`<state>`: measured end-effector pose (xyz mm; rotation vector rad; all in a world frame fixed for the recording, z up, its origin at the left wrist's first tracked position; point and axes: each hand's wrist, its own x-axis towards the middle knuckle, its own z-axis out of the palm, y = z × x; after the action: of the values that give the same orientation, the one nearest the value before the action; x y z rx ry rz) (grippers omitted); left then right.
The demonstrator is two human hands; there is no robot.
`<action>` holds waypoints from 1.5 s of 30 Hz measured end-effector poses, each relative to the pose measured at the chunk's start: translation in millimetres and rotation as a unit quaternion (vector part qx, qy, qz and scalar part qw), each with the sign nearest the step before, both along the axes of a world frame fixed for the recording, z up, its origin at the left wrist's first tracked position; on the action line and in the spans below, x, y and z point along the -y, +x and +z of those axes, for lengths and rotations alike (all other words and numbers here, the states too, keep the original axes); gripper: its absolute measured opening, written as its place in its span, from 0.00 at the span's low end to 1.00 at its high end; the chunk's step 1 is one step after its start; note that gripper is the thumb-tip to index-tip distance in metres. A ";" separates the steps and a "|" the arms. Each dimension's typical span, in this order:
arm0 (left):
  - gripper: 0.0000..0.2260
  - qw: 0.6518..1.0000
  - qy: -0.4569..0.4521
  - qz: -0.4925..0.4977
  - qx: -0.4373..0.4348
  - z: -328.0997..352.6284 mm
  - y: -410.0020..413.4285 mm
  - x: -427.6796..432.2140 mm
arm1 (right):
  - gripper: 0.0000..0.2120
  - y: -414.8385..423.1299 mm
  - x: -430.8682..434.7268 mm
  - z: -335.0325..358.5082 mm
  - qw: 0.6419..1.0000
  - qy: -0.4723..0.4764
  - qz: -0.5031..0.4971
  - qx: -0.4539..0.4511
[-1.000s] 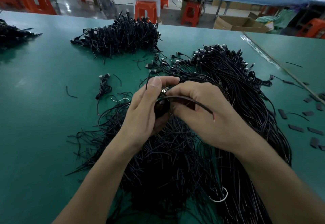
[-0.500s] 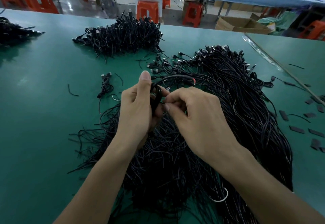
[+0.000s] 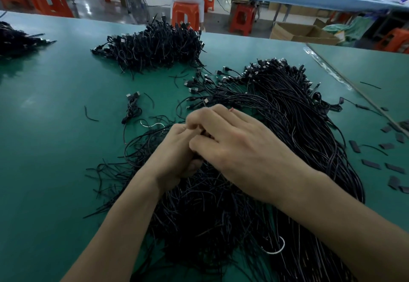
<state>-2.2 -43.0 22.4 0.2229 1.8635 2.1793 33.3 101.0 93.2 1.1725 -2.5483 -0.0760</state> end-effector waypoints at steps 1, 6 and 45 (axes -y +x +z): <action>0.19 1.000 -0.004 -0.005 0.016 -0.1 0.1 -0.4 | 0.04 -1.2 -0.8 0.9 1.000 -0.015 -0.002 0.027; 0.31 0.997 0.002 0.010 0.072 4.1 1.6 -10.2 | 0.02 -10.2 -7.5 -5.3 0.975 -0.144 -0.056 0.156; 0.14 0.990 0.025 -0.124 0.066 11.9 6.5 -5.6 | 0.03 -29.3 -34.8 -8.5 0.965 -0.193 -0.033 0.172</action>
<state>4.3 -37.4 34.3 0.2940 1.6188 2.0213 4.0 135.8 84.8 1.0149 -2.7173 0.6340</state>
